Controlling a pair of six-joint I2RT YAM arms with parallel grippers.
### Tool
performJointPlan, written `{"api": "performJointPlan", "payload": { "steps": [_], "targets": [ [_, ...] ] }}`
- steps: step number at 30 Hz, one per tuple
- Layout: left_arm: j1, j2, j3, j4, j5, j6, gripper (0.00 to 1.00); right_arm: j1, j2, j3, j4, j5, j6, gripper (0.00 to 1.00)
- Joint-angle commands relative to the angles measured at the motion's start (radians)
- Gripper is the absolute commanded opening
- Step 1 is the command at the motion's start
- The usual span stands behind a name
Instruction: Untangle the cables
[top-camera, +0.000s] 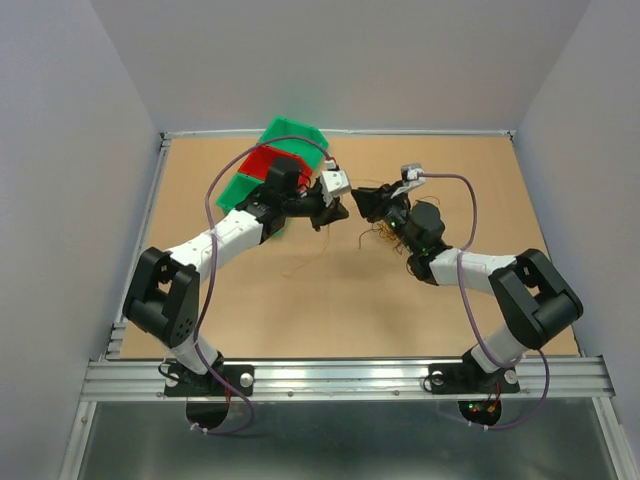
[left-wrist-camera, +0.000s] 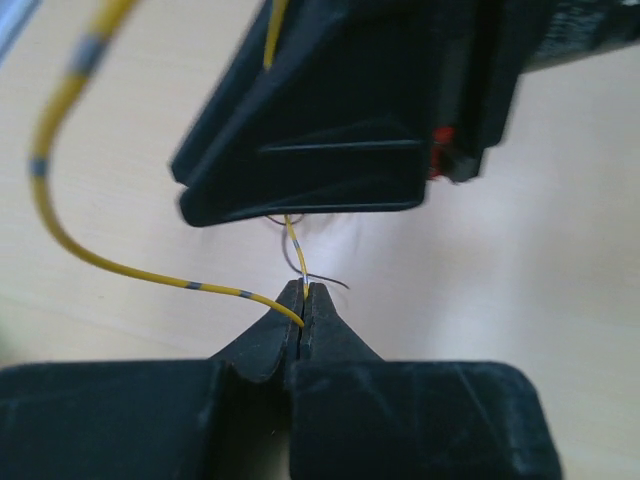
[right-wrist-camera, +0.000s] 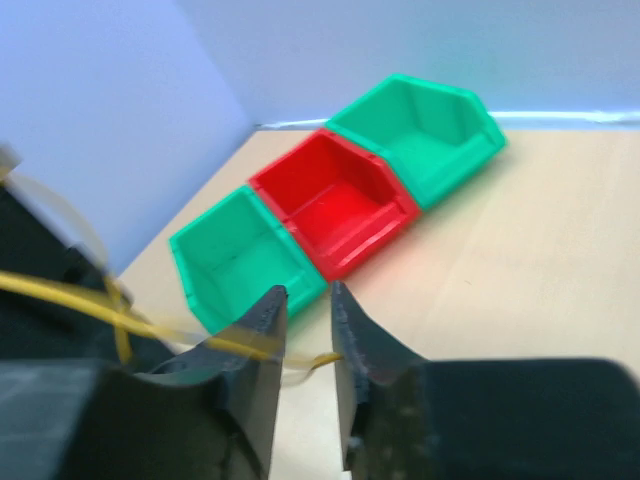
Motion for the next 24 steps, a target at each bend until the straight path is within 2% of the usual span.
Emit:
{"api": "performJointPlan", "payload": {
  "steps": [1, 4, 5, 7, 10, 15, 17, 20, 22, 24],
  "targets": [
    [-0.06, 0.015, 0.026, -0.102, 0.003, 0.108, 0.0, 0.005, -0.055, -0.06, 0.05, 0.229, 0.02, 0.33],
    [-0.074, 0.012, 0.032, -0.131, 0.003, 0.128, 0.0, 0.003, -0.077, -0.084, 0.041, 0.348, 0.02, 0.35],
    [-0.074, 0.009, 0.034, -0.14, 0.003, 0.132, 0.0, 0.002, -0.081, -0.087, 0.027, 0.398, 0.02, 0.38],
    [-0.074, 0.003, 0.037, -0.145, 0.003, 0.132, 0.0, -0.003, -0.09, -0.084, 0.004, 0.432, 0.017, 0.38],
    [-0.072, -0.029, 0.029, -0.145, -0.003, 0.132, 0.0, -0.023, -0.083, -0.038, -0.152, 0.506, 0.026, 0.44],
    [-0.049, -0.132, -0.035, -0.05, -0.018, 0.07, 0.0, -0.153, -0.055, -0.035, -0.205, 0.394, 0.116, 0.45],
    [-0.032, -0.17, -0.055, 0.022, -0.07, 0.037, 0.0, -0.201, -0.04, -0.043, -0.208, 0.351, 0.159, 0.45],
    [0.063, -0.196, -0.095, 0.147, -0.058, -0.079, 0.0, -0.26, -0.015, -0.044, -0.208, 0.29, 0.213, 0.46],
    [0.163, -0.204, -0.107, 0.203, 0.026, -0.192, 0.0, -0.288, 0.023, -0.025, -0.214, 0.208, 0.228, 0.47],
    [0.212, -0.2, -0.104, 0.253, 0.084, -0.248, 0.0, -0.288, 0.066, 0.009, -0.217, 0.143, 0.227, 0.48]
  ]
}}
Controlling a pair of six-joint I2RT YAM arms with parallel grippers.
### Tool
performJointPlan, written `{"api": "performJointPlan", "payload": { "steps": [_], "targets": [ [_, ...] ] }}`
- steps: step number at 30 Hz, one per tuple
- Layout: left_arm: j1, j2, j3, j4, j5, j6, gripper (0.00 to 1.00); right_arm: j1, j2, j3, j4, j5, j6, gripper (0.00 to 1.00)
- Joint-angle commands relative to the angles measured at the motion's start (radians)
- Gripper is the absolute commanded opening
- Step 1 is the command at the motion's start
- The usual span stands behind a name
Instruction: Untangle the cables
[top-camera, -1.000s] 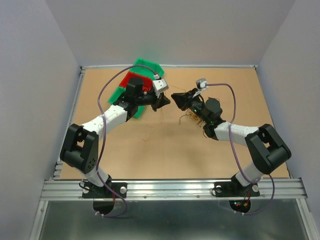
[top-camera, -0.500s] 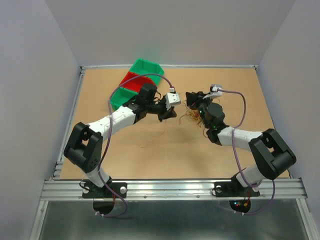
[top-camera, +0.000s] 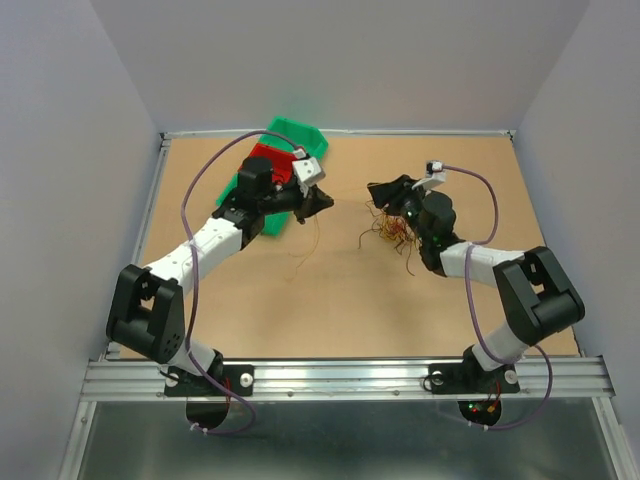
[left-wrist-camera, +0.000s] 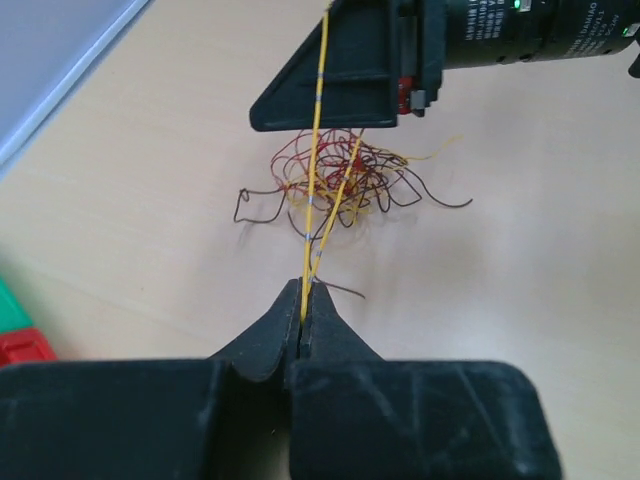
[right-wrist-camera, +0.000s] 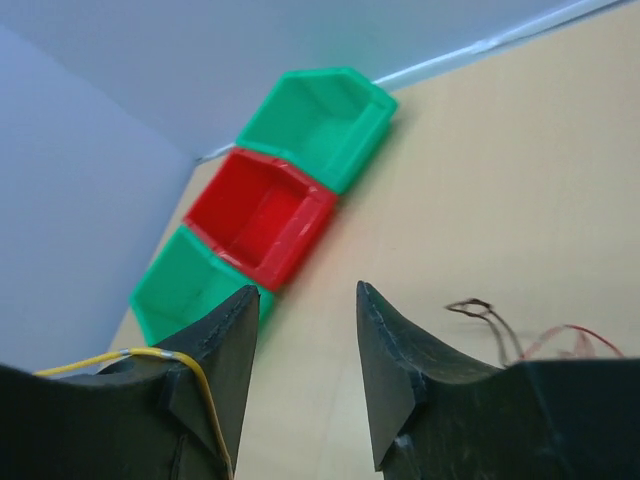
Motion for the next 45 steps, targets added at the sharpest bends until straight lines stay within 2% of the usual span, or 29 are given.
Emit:
{"api": "performJointPlan", "payload": {
  "steps": [1, 6, 11, 15, 24, 28, 35, 43, 45],
  "targets": [
    [0.189, -0.076, -0.007, 0.154, 0.087, -0.182, 0.0, -0.13, 0.102, 0.061, -0.071, 0.007, 0.011, 0.48],
    [0.204, -0.133, -0.062, 0.235, 0.029, -0.223, 0.0, -0.124, 0.194, 0.153, -0.091, -0.194, 0.005, 0.47],
    [0.237, -0.202, -0.096, 0.304, -0.031, -0.286, 0.0, -0.083, 0.26, 0.252, -0.189, -0.205, -0.039, 0.49],
    [0.26, -0.206, -0.037, 0.292, -0.118, -0.368, 0.0, -0.04, 0.284, 0.312, -0.233, -0.254, -0.061, 0.49],
    [0.281, -0.151, 0.097, 0.393, -0.219, -0.561, 0.0, 0.156, 0.363, 0.518, -0.414, -0.223, -0.202, 0.38],
    [0.281, -0.127, 0.15, 0.415, -0.275, -0.599, 0.0, 0.229, 0.406, 0.588, -0.466, -0.238, -0.259, 0.37],
    [0.281, -0.114, 0.135, 0.513, -0.295, -0.633, 0.0, 0.339, 0.461, 0.668, -0.46, -0.297, -0.387, 0.37],
    [0.283, -0.128, 0.016, 0.607, -0.357, -0.615, 0.0, 0.375, 0.384, 0.554, -0.33, -0.395, -0.475, 0.37],
    [0.281, -0.139, 0.008, 0.581, -0.437, -0.587, 0.0, 0.379, 0.37, 0.529, -0.275, -0.431, -0.489, 0.37]
  ]
}}
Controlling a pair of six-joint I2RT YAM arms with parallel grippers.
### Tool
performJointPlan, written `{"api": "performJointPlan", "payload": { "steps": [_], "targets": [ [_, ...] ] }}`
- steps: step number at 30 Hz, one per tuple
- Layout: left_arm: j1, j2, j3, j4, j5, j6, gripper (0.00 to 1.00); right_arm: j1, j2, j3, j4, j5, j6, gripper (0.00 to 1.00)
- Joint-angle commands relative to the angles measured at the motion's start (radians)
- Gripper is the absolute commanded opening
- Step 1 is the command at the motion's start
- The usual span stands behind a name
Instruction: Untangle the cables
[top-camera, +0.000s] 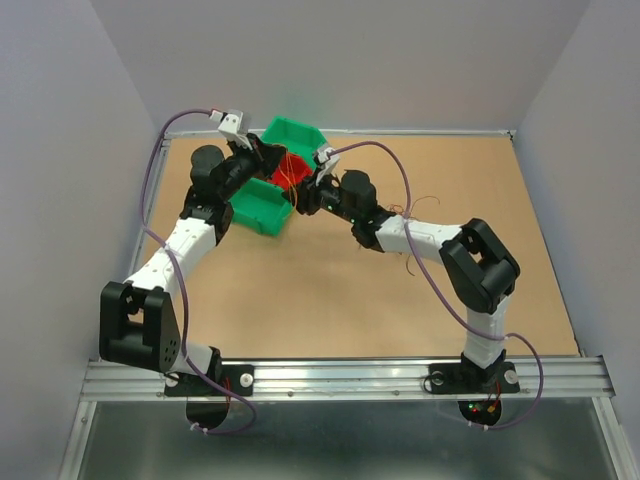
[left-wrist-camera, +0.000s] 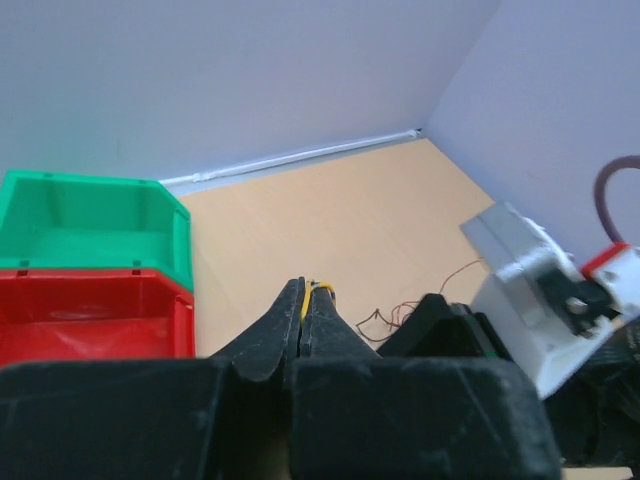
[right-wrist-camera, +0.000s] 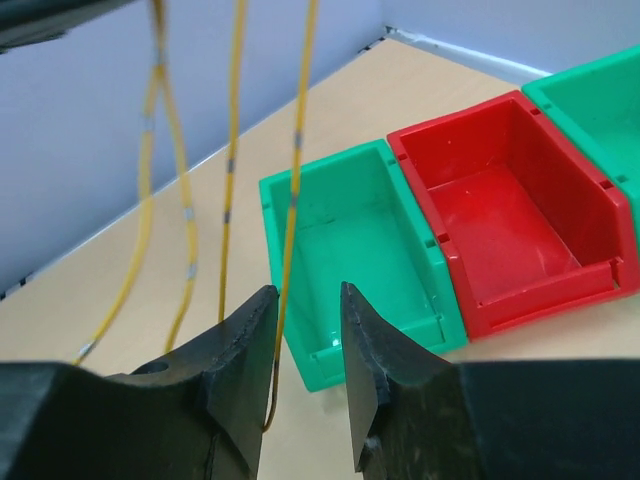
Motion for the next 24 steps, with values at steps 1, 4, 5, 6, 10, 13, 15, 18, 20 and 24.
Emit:
{"api": "performJointPlan", "payload": {
  "steps": [1, 4, 5, 6, 10, 13, 15, 18, 20, 24],
  "targets": [
    [0.017, -0.073, 0.009, 0.263, -0.196, 0.035, 0.0, 0.039, -0.033, -0.107, -0.005, -0.178, -0.103, 0.38],
    [0.017, -0.082, -0.028, 0.269, -0.279, 0.083, 0.0, 0.052, -0.037, -0.119, 0.011, -0.243, -0.131, 0.38],
    [0.017, -0.084, -0.037, 0.278, -0.286, 0.09, 0.0, 0.055, -0.034, -0.113, 0.011, -0.253, -0.14, 0.38],
    [0.017, -0.081, -0.046, 0.29, -0.299, 0.104, 0.0, 0.062, -0.027, -0.109, 0.009, -0.271, -0.142, 0.38],
    [0.017, -0.073, -0.059, 0.281, -0.342, 0.119, 0.0, 0.06, -0.013, -0.086, -0.018, -0.247, -0.133, 0.49],
    [0.017, -0.07, -0.066, 0.28, -0.368, 0.149, 0.0, 0.062, -0.027, -0.095, -0.029, -0.185, -0.131, 0.54],
    [0.017, -0.065, -0.076, 0.287, -0.377, 0.17, 0.0, 0.06, -0.036, -0.104, -0.028, -0.161, -0.129, 0.55],
    [0.017, -0.055, -0.086, 0.295, -0.395, 0.193, 0.0, 0.06, -0.057, -0.124, -0.025, -0.107, -0.123, 0.58],
    [0.017, -0.044, -0.097, 0.312, -0.408, 0.202, 0.0, 0.059, -0.076, -0.141, -0.021, -0.058, -0.117, 0.59],
    [0.017, -0.016, -0.132, 0.404, -0.414, 0.21, 0.0, 0.042, -0.108, -0.182, 0.009, 0.0, -0.097, 0.68]
  ]
}}
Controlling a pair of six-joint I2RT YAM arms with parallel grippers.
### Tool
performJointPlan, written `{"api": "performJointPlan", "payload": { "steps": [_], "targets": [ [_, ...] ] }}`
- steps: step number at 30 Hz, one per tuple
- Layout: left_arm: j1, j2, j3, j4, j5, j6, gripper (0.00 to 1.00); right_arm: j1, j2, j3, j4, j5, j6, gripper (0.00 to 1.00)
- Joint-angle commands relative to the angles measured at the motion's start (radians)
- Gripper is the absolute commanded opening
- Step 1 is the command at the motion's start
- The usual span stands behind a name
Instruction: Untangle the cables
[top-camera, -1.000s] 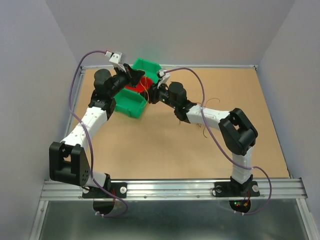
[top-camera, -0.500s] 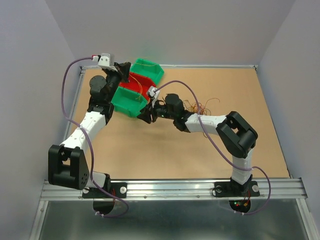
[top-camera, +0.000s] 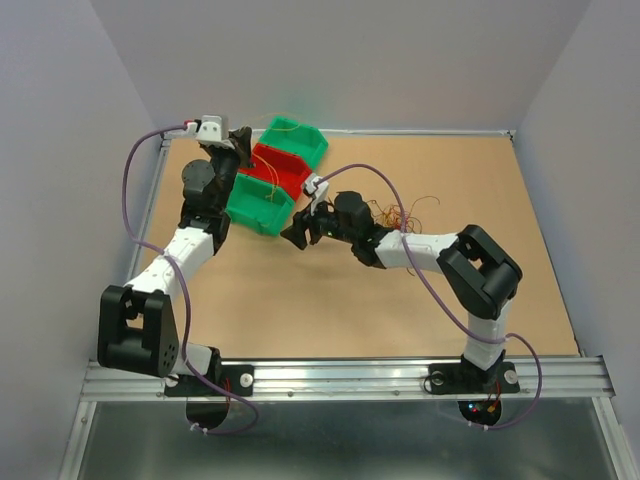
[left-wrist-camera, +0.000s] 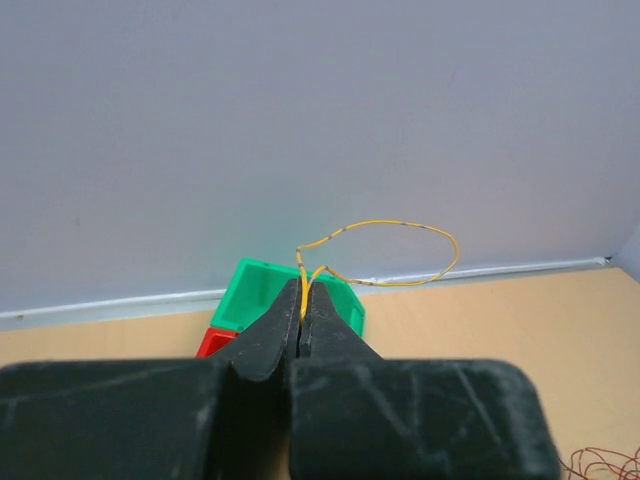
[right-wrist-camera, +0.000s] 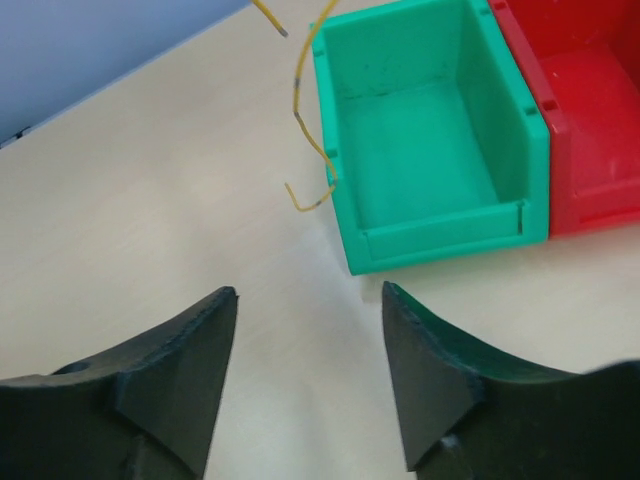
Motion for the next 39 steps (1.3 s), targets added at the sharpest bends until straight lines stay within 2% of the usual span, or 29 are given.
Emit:
{"api": "performJointPlan", "payload": {
  "steps": [1, 5, 7, 9, 15, 17, 26, 29, 39],
  "targets": [
    [0.001, 0.025, -0.036, 0.175, -0.026, 0.033, 0.0, -0.021, -0.082, -0.054, 0.064, 0.088, 0.018, 0.68],
    [0.002, 0.072, -0.104, 0.325, 0.008, 0.068, 0.0, -0.05, -0.122, -0.118, 0.146, 0.101, 0.056, 0.68],
    [0.007, 0.113, -0.131, 0.459, 0.008, 0.09, 0.0, -0.065, -0.145, -0.155, 0.173, 0.101, 0.067, 0.68],
    [0.027, 0.176, -0.159, 0.586, 0.063, 0.09, 0.0, -0.076, -0.158, -0.175, 0.193, 0.092, 0.073, 0.68],
    [0.108, 0.316, -0.096, 0.71, 0.328, 0.026, 0.0, -0.084, -0.162, -0.187, 0.223, 0.07, 0.081, 0.68],
    [0.125, 0.33, -0.105, 0.77, 0.352, 0.018, 0.0, -0.085, -0.158, -0.187, 0.23, 0.066, 0.087, 0.68],
    [0.151, 0.241, -0.05, 0.656, 0.381, -0.111, 0.0, -0.087, -0.131, -0.157, 0.236, 0.058, 0.107, 0.68],
    [0.149, 0.218, 0.018, 0.599, 0.387, -0.108, 0.0, -0.087, -0.12, -0.149, 0.242, 0.049, 0.111, 0.68],
    [0.157, 0.33, 0.238, 0.511, 0.39, -0.073, 0.0, -0.088, -0.106, -0.14, 0.246, 0.046, 0.101, 0.68]
  ]
}}
